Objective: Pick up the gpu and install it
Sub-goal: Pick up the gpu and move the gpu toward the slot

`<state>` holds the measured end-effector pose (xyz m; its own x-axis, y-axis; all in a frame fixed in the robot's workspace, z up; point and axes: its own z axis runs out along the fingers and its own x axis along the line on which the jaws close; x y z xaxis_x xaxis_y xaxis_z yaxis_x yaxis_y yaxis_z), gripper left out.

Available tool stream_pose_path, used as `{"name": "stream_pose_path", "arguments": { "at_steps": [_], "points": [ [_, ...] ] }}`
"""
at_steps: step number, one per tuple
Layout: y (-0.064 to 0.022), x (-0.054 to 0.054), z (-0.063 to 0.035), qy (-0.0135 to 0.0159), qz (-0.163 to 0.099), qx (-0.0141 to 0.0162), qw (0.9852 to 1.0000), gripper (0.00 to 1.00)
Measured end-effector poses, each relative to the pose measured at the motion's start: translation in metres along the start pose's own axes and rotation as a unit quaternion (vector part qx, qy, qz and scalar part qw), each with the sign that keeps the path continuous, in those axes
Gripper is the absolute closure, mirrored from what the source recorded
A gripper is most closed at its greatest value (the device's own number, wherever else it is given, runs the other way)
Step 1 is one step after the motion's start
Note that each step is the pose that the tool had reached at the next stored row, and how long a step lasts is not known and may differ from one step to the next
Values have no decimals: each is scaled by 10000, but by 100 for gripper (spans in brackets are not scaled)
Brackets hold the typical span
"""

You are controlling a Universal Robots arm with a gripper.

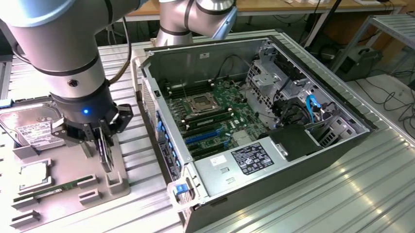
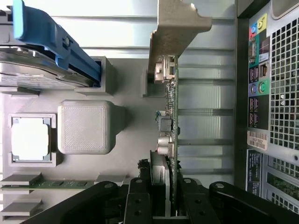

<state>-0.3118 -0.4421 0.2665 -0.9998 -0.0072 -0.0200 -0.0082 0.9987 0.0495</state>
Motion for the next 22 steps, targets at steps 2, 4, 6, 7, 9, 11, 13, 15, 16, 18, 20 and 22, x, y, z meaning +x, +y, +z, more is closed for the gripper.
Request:
{"name": "stream_pose_path", "arguments": {
  "at_steps": [2,4,6,7,9,11,13,15,16,18,20,22],
  "points": [
    [3,-1,-51,0,0,0,10000,72],
    [6,-3,-129,0,0,0,10000,72],
    [9,-4,-188,0,0,-1,10000,72],
    [11,-5,-213,0,0,0,10000,72],
    [13,-5,-261,0,0,0,10000,72],
    [15,-6,-307,0,0,0,10000,72],
    [18,-7,-358,0,0,0,10000,72],
    [20,-8,-411,0,0,0,10000,72],
    [23,-9,-463,-1,0,-1,10000,72],
    [27,-11,-536,0,0,0,10000,72],
    [29,-12,-594,0,0,0,10000,72],
    [32,-13,-651,-1,0,-1,10000,72]
  ]
}}
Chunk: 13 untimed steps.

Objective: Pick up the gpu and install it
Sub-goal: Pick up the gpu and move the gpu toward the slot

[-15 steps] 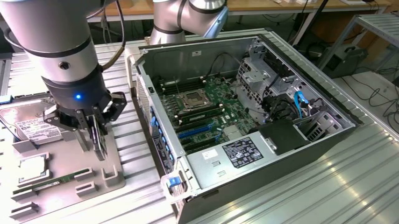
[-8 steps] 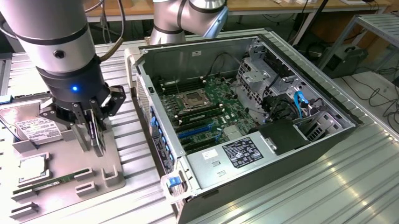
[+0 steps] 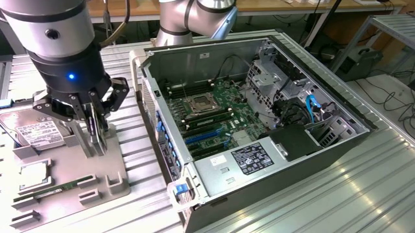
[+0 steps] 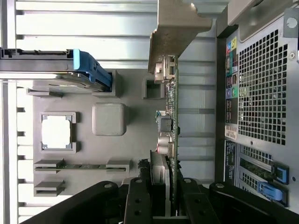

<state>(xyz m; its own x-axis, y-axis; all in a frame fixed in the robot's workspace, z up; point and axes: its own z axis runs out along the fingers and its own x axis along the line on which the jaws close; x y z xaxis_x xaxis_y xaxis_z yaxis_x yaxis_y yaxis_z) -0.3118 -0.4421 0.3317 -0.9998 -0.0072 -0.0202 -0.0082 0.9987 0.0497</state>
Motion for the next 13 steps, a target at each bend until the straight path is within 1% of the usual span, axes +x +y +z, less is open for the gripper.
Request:
{"name": "stream_pose_path", "arguments": {
  "at_steps": [9,13],
  "points": [
    [13,-5,-260,0,0,0,10000,72],
    [18,-7,-354,0,0,0,10000,72]
  ]
}}
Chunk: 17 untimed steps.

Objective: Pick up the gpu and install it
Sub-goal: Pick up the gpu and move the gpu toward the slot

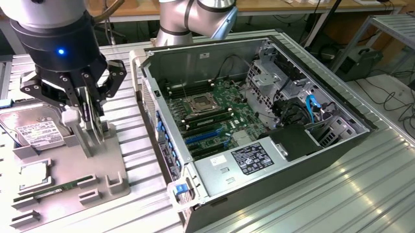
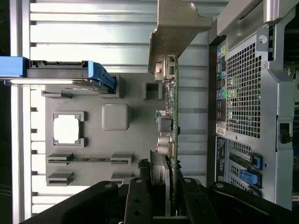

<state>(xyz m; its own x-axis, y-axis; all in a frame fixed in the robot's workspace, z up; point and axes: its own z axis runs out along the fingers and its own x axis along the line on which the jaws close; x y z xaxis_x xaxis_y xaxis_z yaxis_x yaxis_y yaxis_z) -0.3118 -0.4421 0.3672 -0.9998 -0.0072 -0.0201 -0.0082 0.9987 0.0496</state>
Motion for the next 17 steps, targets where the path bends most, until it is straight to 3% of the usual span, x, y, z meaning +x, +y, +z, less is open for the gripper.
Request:
{"name": "stream_pose_path", "arguments": {
  "at_steps": [17],
  "points": [
    [26,-11,-522,0,0,0,10000,72]
  ]
}}
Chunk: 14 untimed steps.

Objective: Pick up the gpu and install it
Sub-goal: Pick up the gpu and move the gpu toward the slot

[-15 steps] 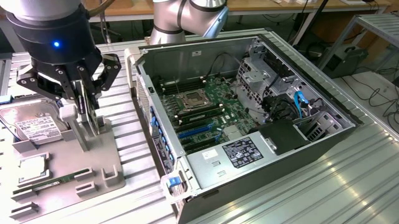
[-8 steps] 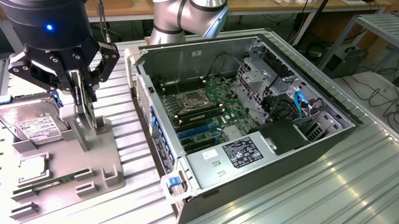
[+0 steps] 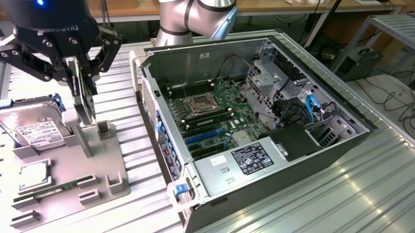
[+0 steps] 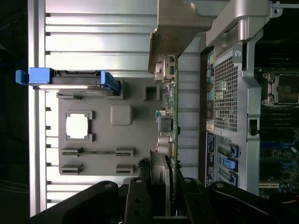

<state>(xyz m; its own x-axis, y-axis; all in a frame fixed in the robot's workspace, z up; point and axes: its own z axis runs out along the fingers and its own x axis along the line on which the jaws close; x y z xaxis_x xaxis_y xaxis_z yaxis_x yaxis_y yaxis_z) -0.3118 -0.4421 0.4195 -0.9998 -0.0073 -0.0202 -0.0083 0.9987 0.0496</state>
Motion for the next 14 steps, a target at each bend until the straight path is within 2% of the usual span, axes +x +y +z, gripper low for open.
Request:
{"name": "stream_pose_path", "arguments": {
  "at_steps": [8,14],
  "points": [
    [11,-5,-226,0,0,0,10000,72],
    [12,-5,-232,0,0,0,10000,72]
  ]
}}
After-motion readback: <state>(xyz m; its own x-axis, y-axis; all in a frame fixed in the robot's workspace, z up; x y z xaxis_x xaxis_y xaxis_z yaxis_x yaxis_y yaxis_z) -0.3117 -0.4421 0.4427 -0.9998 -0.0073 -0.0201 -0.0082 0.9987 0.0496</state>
